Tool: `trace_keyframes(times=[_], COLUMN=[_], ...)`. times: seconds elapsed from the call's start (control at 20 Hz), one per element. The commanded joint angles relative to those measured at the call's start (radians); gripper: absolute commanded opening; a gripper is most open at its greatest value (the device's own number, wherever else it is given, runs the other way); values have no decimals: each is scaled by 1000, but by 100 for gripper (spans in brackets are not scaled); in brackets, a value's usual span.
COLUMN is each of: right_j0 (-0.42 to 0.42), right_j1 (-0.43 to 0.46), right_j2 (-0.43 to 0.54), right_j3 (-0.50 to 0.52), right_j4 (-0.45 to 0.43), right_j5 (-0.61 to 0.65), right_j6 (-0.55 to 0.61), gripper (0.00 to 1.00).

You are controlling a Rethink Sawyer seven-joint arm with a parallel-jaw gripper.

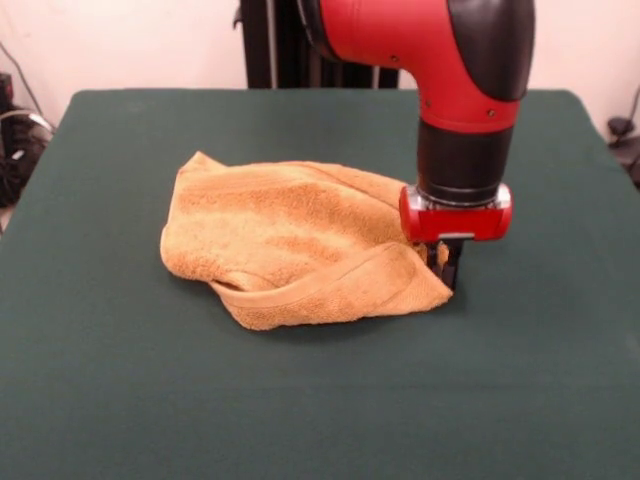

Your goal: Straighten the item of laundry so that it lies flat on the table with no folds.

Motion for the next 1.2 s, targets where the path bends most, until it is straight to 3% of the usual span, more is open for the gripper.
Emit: trace_keyframes(times=[0.05, 0.35, 0.8, 1.2], right_j0=[-9, -33, -35, -34], right_j1=[173, 276, 374, 405], right_j2=[3, -20, -65, -85], right_j3=[-201, -386, -585, -639], right_j4=[78, 79, 93, 99], right_j5=[125, 170, 254, 271], right_j6=[253, 252, 308, 318], gripper=[0, 0, 0, 0])
